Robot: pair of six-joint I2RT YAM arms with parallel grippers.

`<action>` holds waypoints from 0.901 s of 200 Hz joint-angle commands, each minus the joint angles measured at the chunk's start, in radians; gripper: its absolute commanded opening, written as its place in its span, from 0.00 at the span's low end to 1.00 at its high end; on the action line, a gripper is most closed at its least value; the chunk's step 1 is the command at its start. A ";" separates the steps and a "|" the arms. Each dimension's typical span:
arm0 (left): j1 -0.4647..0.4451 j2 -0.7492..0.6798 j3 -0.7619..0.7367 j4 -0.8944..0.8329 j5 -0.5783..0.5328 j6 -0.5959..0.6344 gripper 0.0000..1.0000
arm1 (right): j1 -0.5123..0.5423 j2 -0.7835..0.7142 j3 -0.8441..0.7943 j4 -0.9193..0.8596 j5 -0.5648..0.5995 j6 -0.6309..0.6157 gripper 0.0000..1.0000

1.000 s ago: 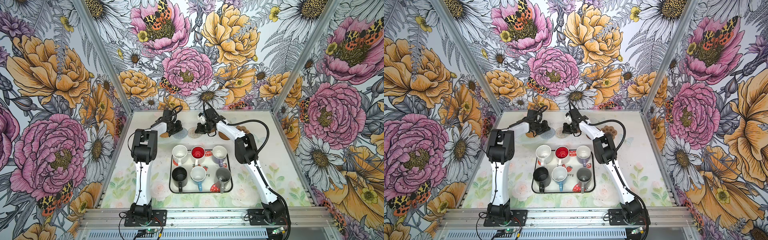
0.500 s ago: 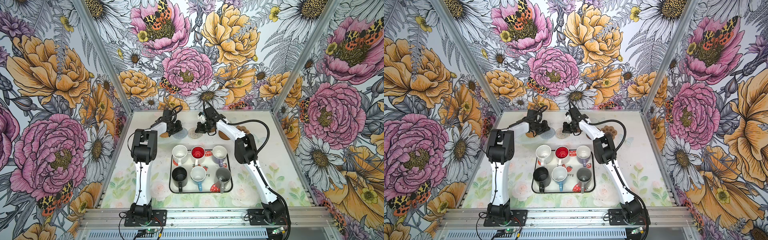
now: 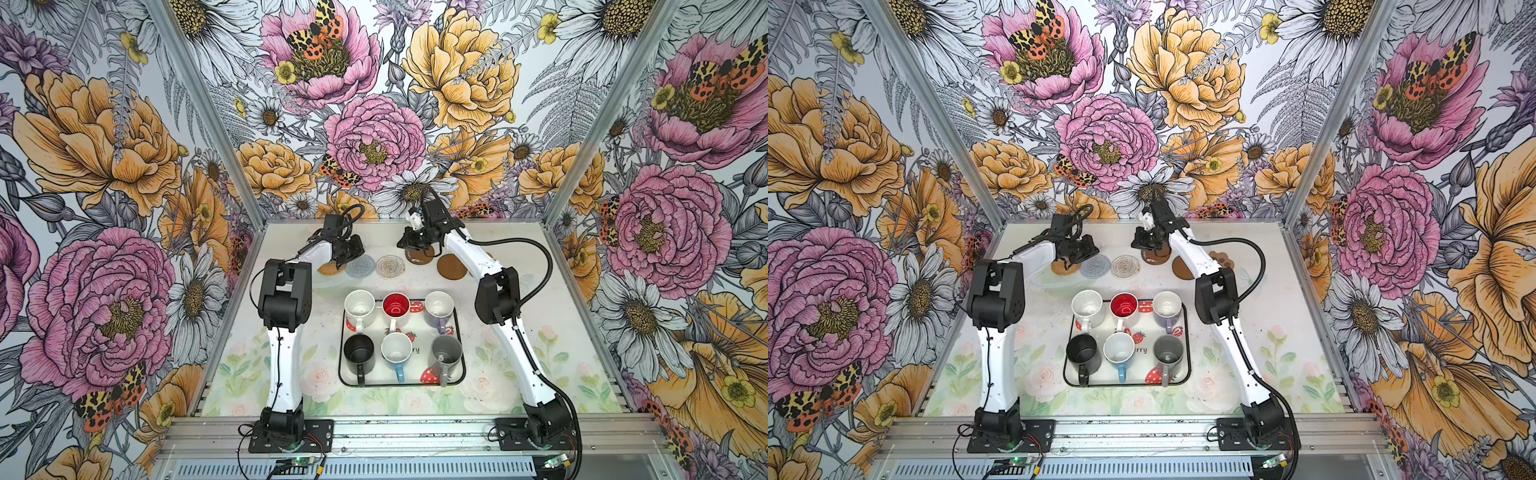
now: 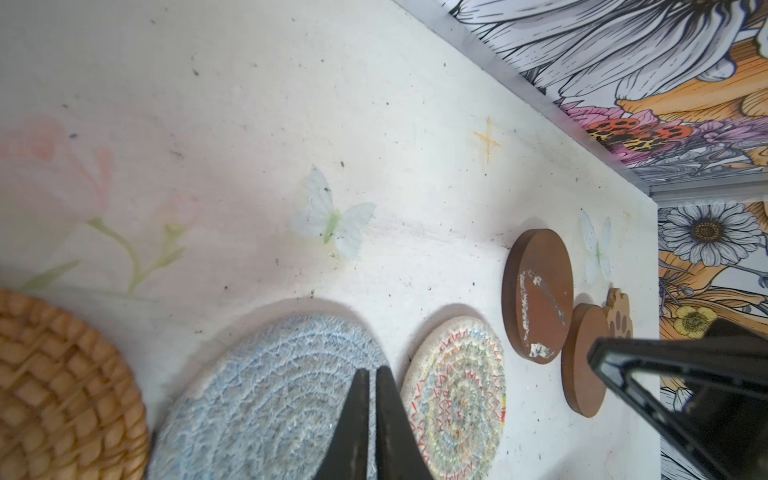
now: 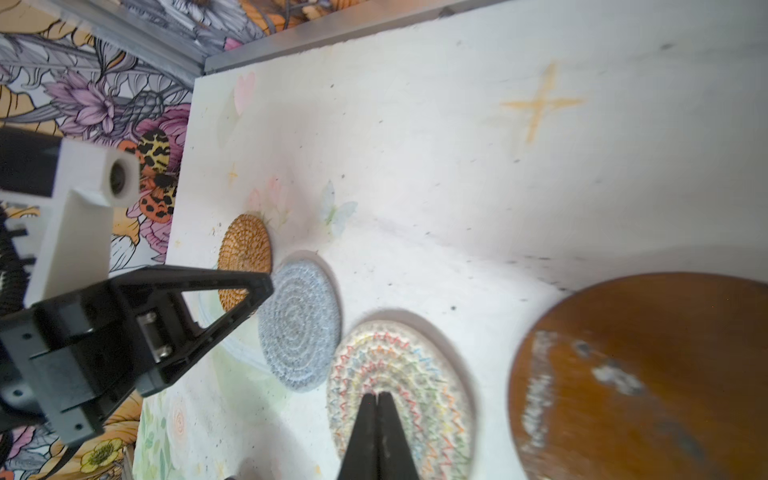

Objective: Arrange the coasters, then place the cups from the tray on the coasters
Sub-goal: 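Raise both grippers away from the row of coasters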

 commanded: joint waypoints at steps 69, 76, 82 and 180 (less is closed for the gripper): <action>-0.057 -0.088 0.027 0.029 0.021 -0.022 0.11 | -0.173 0.125 0.144 0.055 0.007 0.077 0.00; -0.063 -0.082 0.038 0.031 0.027 -0.024 0.11 | -0.180 0.135 0.144 0.069 0.004 0.085 0.00; -0.067 -0.076 0.049 0.032 0.030 -0.026 0.11 | -0.184 0.145 0.144 0.085 0.000 0.094 0.00; -0.121 0.170 0.311 0.142 0.120 -0.110 0.12 | -0.218 0.220 0.144 0.221 -0.039 0.171 0.00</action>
